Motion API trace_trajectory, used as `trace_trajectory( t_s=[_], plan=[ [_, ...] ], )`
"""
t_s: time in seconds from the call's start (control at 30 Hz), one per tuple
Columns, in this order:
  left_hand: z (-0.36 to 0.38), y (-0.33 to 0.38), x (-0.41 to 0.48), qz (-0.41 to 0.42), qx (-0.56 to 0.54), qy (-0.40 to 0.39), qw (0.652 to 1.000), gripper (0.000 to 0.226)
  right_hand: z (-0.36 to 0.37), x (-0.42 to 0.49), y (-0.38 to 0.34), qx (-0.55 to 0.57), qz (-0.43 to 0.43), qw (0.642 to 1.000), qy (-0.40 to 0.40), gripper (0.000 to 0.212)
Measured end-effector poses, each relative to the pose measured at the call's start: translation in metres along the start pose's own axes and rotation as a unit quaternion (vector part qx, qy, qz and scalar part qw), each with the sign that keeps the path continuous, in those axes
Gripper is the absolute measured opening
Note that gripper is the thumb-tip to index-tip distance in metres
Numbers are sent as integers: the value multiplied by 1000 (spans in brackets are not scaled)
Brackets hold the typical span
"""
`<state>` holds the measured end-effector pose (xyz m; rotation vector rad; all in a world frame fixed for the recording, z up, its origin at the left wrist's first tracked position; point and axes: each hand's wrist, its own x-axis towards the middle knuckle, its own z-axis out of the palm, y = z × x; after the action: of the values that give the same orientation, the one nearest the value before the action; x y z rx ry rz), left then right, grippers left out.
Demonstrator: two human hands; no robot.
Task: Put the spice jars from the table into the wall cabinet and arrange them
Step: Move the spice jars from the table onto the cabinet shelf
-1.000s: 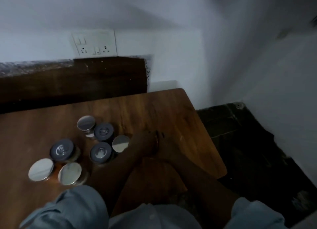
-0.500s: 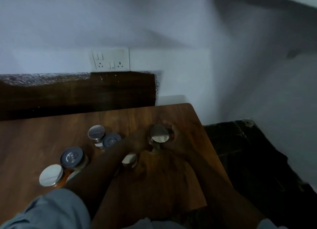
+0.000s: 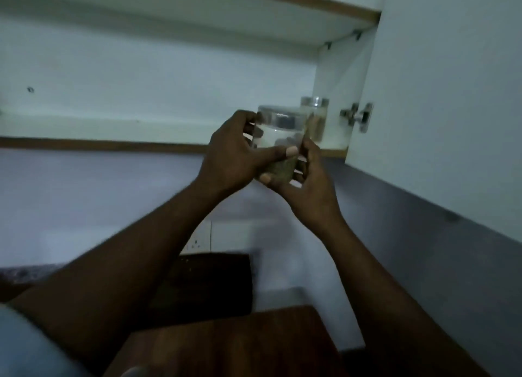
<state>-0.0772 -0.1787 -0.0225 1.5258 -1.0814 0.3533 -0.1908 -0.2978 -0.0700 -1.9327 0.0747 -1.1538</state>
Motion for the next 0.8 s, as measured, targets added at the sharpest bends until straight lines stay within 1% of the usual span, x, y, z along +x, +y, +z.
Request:
trace_trajectory(
  t_s=[0.03, 0.1, 0.17, 0.27, 0.33, 0.43, 0.5, 0.57, 0.63, 0.7, 0.8],
  plan=[
    [3, 5, 18, 5, 14, 11, 1000, 82, -3, 21, -3, -16, -12, 1000, 5, 83],
    [13, 7, 52, -10, 21, 15, 1000, 88, -6, 62, -3, -89, -35, 995, 34, 78],
    [26, 0, 81, -28, 37, 12, 999, 87, -7, 99, 3, -155, -22, 987, 46, 76],
    [41, -21, 117, -34, 77, -2, 996, 80, -10, 143, 24, -176, 11, 984, 18, 61],
    [47, -39, 134, -37, 113, -44, 992, 75, -13, 164, 44, -209, 38, 977, 2, 61],
    [58, -72, 148, -61, 208, -125, 968, 71, -15, 182, 72, -269, 73, 960, -10, 68],
    [67, -90, 154, -81, 275, -157, 945, 65, -13, 191, 84, -301, 85, 950, -12, 62],
    [75, -98, 161, -88, 315, -173, 929, 65, -12, 197, 89, -334, 88, 938, -7, 52],
    [80, -101, 166, -95, 322, -181, 924, 67, -10, 198, 92, -362, 77, 929, 4, 44],
    [82, -105, 166, -96, 322, -170, 926, 66, -7, 196, 94, -383, 64, 921, 14, 41],
    [83, -108, 163, -85, 329, -150, 928, 60, -5, 193, 95, -388, 63, 919, 30, 40]
  ],
)
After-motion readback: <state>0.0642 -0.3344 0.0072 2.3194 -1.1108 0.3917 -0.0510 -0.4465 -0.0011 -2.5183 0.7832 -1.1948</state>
